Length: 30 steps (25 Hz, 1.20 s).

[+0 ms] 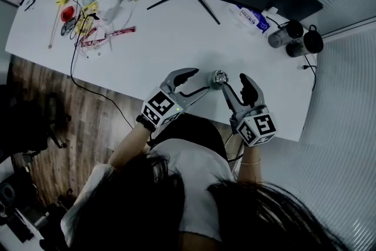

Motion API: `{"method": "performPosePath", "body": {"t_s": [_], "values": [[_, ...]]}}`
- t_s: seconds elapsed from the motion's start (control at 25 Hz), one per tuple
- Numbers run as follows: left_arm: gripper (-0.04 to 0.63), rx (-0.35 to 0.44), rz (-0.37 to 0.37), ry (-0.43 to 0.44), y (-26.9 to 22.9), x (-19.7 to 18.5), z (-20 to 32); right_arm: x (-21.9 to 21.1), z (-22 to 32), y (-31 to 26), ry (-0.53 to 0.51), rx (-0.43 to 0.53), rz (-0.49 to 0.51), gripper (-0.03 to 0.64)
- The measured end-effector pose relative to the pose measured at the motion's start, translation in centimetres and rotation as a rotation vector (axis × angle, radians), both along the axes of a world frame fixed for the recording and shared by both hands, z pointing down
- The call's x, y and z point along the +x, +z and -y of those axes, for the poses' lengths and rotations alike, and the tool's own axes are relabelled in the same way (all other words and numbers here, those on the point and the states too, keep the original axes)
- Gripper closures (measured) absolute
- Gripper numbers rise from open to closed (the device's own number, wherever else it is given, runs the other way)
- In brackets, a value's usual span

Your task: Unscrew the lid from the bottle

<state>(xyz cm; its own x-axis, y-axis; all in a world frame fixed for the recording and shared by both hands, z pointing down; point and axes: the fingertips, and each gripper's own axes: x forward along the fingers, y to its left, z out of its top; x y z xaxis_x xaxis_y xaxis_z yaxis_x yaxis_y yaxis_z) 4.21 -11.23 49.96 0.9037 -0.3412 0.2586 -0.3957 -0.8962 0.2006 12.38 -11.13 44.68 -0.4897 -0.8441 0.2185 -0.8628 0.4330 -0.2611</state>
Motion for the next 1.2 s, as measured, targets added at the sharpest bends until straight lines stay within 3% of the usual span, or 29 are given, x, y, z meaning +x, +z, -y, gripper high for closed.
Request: {"method": "performPosePath", "body": {"t_s": [0.48, 0.92, 1.2], "values": [[0.257, 0.012, 0.110, 0.161, 5.9, 2.4, -0.5, -1.7, 0.4, 3.1, -0.035, -0.027, 0.003, 0.379], [0.230, 0.018, 0.136, 0.261, 8.4, 4.9, -0.6, -2.6, 1.0, 5.2, -0.051, -0.035, -0.033, 0.379], [0.232, 0.014, 0.147, 0.290, 8.9, 6.3, -1.1, -3.3, 1.2, 6.7, -0.076, -0.036, -0.106, 0.380]]}}
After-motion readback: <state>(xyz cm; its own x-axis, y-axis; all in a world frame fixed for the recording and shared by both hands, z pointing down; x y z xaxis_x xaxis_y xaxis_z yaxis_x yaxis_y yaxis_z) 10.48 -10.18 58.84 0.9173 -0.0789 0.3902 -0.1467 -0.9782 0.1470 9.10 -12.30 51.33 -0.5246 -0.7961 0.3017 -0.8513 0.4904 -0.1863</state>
